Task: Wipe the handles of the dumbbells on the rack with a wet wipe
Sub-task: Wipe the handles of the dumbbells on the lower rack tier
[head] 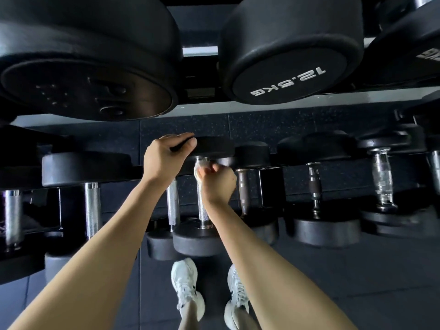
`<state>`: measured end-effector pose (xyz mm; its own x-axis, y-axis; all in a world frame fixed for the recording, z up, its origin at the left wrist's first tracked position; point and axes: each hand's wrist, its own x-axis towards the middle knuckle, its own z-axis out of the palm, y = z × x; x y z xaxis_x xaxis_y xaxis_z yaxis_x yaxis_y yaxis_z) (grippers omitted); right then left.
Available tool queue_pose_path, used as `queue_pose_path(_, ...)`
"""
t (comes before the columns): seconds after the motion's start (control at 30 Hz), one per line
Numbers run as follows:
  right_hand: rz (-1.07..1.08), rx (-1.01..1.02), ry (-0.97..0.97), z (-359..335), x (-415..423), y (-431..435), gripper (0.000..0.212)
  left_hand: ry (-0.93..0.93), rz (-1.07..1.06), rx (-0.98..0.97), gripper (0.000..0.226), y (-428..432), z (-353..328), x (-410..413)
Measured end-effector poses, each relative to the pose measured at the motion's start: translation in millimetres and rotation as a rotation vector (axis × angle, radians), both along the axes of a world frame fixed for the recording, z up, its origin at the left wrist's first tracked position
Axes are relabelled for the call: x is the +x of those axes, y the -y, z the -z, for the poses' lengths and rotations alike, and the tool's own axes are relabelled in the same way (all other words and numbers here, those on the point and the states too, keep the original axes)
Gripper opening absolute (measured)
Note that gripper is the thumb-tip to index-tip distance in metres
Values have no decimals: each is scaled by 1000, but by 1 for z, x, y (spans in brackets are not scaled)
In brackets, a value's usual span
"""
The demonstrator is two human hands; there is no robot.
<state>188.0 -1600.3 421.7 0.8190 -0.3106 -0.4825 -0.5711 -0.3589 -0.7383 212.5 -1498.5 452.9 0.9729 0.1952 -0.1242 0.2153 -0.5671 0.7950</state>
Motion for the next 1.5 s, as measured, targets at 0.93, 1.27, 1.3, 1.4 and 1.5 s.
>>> queue_pose_path(0.93, 147, 318, -172, 26, -35, 22, 9, -37, 85, -14, 22, -14, 0, 8)
queue_pose_path(1.27, 154, 713, -259, 36, 22, 32, 12, -15, 77, -36, 20, -13, 0, 6)
queue_pose_path(1.3, 146, 715, -261, 36, 24, 31, 11, -18, 81, -36, 20, -13, 0, 5)
queue_pose_path(1.4, 88, 743, -293, 43, 15, 34, 23, -24, 90, -38, 19, -14, 0, 5)
queue_pose_path(1.5, 23, 692, -281, 40, -7, 38, 14, -32, 87, -51, 19, -14, 0, 5)
